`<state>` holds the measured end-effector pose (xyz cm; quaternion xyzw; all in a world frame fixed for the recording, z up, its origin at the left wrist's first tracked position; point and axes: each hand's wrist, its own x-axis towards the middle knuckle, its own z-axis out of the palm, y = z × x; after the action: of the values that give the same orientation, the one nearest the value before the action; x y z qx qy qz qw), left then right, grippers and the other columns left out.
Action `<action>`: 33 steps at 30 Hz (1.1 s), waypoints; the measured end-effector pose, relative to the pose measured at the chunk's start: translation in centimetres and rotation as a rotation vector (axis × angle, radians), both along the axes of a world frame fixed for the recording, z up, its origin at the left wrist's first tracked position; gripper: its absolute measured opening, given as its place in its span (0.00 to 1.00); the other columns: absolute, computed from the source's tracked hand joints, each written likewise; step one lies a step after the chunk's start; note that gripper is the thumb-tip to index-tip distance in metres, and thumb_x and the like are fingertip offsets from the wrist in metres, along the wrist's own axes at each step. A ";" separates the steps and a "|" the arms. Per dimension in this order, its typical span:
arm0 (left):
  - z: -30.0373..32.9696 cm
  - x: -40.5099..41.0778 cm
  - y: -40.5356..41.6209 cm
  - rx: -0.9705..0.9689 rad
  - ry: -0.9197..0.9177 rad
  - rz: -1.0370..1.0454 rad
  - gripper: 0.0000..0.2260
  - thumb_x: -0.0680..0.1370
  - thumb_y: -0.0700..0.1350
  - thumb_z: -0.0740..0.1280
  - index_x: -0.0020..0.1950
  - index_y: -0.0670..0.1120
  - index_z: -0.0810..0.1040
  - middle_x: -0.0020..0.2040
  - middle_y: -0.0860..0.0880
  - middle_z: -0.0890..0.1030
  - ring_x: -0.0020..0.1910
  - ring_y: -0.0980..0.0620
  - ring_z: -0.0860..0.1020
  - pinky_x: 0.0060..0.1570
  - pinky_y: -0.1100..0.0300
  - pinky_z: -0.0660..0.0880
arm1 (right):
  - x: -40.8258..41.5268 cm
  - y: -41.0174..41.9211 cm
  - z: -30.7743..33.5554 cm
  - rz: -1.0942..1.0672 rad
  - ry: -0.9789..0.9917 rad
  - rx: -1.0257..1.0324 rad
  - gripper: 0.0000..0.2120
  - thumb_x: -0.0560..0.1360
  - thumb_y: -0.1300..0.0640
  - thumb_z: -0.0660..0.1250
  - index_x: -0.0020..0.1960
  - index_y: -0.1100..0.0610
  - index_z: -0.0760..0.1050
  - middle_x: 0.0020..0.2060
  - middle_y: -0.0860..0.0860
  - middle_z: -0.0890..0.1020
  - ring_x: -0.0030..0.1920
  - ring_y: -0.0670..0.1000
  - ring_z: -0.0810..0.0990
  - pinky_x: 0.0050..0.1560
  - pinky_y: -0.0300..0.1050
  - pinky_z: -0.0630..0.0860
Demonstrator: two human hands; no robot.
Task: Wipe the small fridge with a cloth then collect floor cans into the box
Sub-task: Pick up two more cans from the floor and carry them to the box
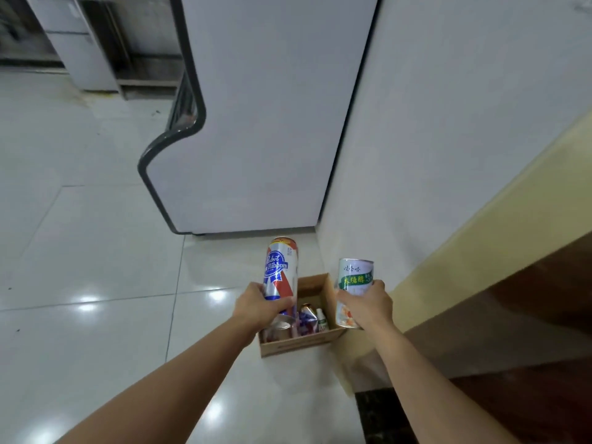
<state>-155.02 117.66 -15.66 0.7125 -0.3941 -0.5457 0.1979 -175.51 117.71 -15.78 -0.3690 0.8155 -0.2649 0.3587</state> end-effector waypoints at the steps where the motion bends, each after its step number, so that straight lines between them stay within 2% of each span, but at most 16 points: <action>1: -0.6 -0.4 -0.2 0.014 0.001 0.016 0.27 0.68 0.51 0.75 0.61 0.46 0.67 0.51 0.49 0.75 0.46 0.50 0.77 0.46 0.55 0.78 | -0.2 -0.5 -0.9 0.014 -0.011 0.021 0.28 0.64 0.50 0.77 0.55 0.59 0.67 0.46 0.52 0.76 0.42 0.53 0.77 0.38 0.42 0.74; 6: -4.7 -1.3 -2.6 0.073 -0.020 0.046 0.28 0.69 0.52 0.74 0.63 0.45 0.67 0.56 0.46 0.77 0.49 0.50 0.77 0.48 0.56 0.77 | -0.1 -3.5 -5.5 0.071 -0.028 0.100 0.31 0.64 0.50 0.77 0.58 0.60 0.66 0.49 0.54 0.76 0.46 0.54 0.77 0.45 0.46 0.77; 11: -10.2 -1.3 -5.2 0.149 -0.006 0.064 0.25 0.70 0.51 0.74 0.60 0.46 0.67 0.52 0.48 0.76 0.46 0.51 0.77 0.43 0.59 0.76 | 0.3 -6.5 -10.8 0.065 -0.048 0.142 0.28 0.65 0.51 0.77 0.56 0.58 0.66 0.47 0.51 0.75 0.43 0.51 0.76 0.41 0.44 0.75; 14: -14.5 -1.2 -6.8 0.200 -0.019 0.067 0.23 0.69 0.52 0.74 0.56 0.47 0.66 0.50 0.49 0.76 0.47 0.51 0.77 0.44 0.58 0.76 | 0.0 -8.0 -14.9 0.068 -0.043 0.167 0.27 0.64 0.50 0.77 0.53 0.55 0.64 0.48 0.52 0.75 0.43 0.50 0.76 0.41 0.43 0.73; 18: -21.5 -1.7 -8.8 0.265 -0.044 0.064 0.23 0.69 0.52 0.75 0.56 0.47 0.66 0.50 0.49 0.76 0.47 0.50 0.77 0.45 0.58 0.77 | -0.6 -10.1 -21.5 0.070 -0.026 0.236 0.32 0.64 0.50 0.78 0.60 0.59 0.65 0.53 0.55 0.76 0.51 0.55 0.77 0.47 0.47 0.76; 21: -27.4 -2.7 -10.0 0.299 -0.067 0.058 0.25 0.68 0.52 0.75 0.58 0.46 0.67 0.50 0.50 0.75 0.47 0.51 0.76 0.44 0.59 0.75 | -1.0 -11.4 -27.2 0.045 -0.050 0.256 0.33 0.64 0.52 0.78 0.61 0.60 0.66 0.54 0.56 0.77 0.47 0.53 0.76 0.45 0.45 0.74; 24: -33.7 -3.9 -10.7 0.335 -0.083 0.060 0.28 0.68 0.53 0.75 0.62 0.46 0.67 0.50 0.51 0.75 0.47 0.52 0.75 0.44 0.60 0.75 | -1.4 -12.6 -33.3 0.033 -0.078 0.265 0.33 0.63 0.53 0.78 0.62 0.61 0.67 0.55 0.57 0.78 0.48 0.55 0.78 0.45 0.45 0.74; 27: -40.2 -5.1 -11.4 0.352 -0.101 0.088 0.30 0.68 0.54 0.75 0.63 0.45 0.66 0.50 0.51 0.74 0.47 0.53 0.75 0.46 0.58 0.76 | -1.9 -14.2 -39.6 0.075 -0.102 0.251 0.32 0.65 0.54 0.77 0.64 0.59 0.67 0.54 0.56 0.78 0.46 0.51 0.76 0.42 0.43 0.72; 30: -46.5 -5.9 -12.4 0.345 -0.120 0.115 0.31 0.68 0.53 0.75 0.65 0.45 0.66 0.54 0.48 0.76 0.49 0.52 0.76 0.50 0.56 0.76 | -2.2 -15.5 -46.0 0.138 -0.089 0.276 0.30 0.65 0.54 0.77 0.62 0.58 0.69 0.54 0.55 0.79 0.48 0.52 0.78 0.41 0.43 0.75; 33: -52.2 -6.7 -13.5 0.341 -0.136 0.093 0.32 0.69 0.52 0.75 0.66 0.45 0.64 0.61 0.45 0.76 0.57 0.48 0.76 0.56 0.52 0.76 | -2.2 -16.2 -52.1 0.138 -0.069 0.333 0.34 0.64 0.55 0.78 0.64 0.60 0.67 0.57 0.57 0.77 0.56 0.58 0.78 0.54 0.52 0.77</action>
<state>-161.71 104.15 -67.89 0.7885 -0.2751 -0.5454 0.0724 -177.68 101.47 -67.83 -0.3503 0.8080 -0.1132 0.4600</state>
